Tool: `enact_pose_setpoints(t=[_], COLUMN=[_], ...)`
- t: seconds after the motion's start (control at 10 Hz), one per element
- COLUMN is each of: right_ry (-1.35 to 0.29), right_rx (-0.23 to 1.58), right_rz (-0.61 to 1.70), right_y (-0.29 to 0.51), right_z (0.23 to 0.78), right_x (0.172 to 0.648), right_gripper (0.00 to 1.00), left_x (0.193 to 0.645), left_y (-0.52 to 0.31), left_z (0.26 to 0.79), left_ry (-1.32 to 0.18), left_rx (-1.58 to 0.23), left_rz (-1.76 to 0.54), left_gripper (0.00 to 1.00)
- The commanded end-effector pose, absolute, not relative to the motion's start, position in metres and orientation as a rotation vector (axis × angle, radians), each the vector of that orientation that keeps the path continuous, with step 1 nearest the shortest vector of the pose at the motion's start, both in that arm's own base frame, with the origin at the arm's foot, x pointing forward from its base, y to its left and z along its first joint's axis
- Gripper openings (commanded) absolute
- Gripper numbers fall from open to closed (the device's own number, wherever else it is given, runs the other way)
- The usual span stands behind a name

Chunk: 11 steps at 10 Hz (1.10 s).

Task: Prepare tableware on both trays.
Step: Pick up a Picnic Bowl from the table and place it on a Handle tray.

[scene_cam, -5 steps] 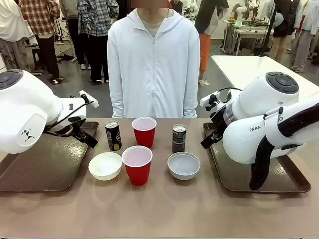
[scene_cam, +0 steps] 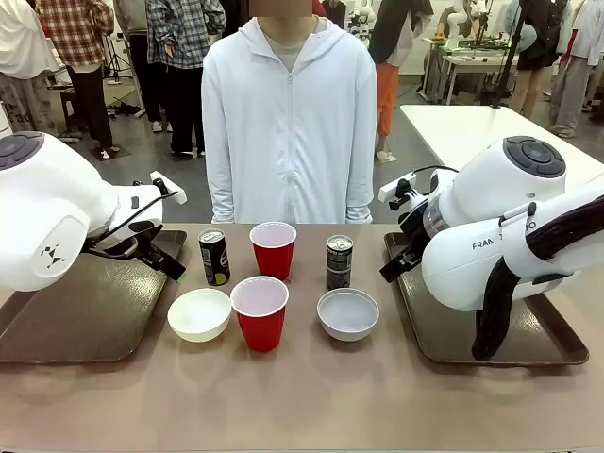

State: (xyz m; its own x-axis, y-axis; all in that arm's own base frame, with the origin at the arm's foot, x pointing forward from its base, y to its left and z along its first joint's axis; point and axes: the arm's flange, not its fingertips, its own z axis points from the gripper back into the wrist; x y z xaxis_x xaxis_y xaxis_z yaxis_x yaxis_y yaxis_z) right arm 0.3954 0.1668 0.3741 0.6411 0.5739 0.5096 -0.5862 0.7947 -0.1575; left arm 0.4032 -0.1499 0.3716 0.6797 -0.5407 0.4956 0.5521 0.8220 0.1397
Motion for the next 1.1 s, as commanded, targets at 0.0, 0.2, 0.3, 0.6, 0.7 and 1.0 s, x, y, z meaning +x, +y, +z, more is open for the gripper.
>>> enact_pose_setpoints(t=[0.0,0.2,0.3,0.6,0.7,1.0], right_ry=[-0.573,-0.573,-0.573,-0.573,-0.552,-0.377], right_rx=[0.023,0.023,0.023,0.023,0.017,0.051], right_rz=[0.661,0.661,0.661,0.661,0.68,0.646], right_y=[0.167,0.167,0.167,0.167,0.168,0.143], right_z=[0.374,0.374,0.374,0.374,0.385,0.431], right_x=[0.395,0.395,0.395,0.395,0.379,0.287], right_gripper=[1.0,1.0,1.0,1.0,1.0,1.0], left_x=[0.403,0.403,0.403,0.403,0.403,0.323], left_y=[-0.15,-0.15,-0.15,-0.15,-0.15,-0.126], left_z=[0.372,0.372,0.372,0.372,0.372,0.417], left_ry=[-0.549,-0.549,-0.549,-0.549,-0.549,-0.272], left_rx=[-0.022,-0.022,-0.022,-0.022,-0.022,-0.046], left_rz=[-0.614,-0.614,-0.614,-0.614,-0.614,-0.647], left_gripper=[1.0,1.0,1.0,1.0,1.0,1.0])
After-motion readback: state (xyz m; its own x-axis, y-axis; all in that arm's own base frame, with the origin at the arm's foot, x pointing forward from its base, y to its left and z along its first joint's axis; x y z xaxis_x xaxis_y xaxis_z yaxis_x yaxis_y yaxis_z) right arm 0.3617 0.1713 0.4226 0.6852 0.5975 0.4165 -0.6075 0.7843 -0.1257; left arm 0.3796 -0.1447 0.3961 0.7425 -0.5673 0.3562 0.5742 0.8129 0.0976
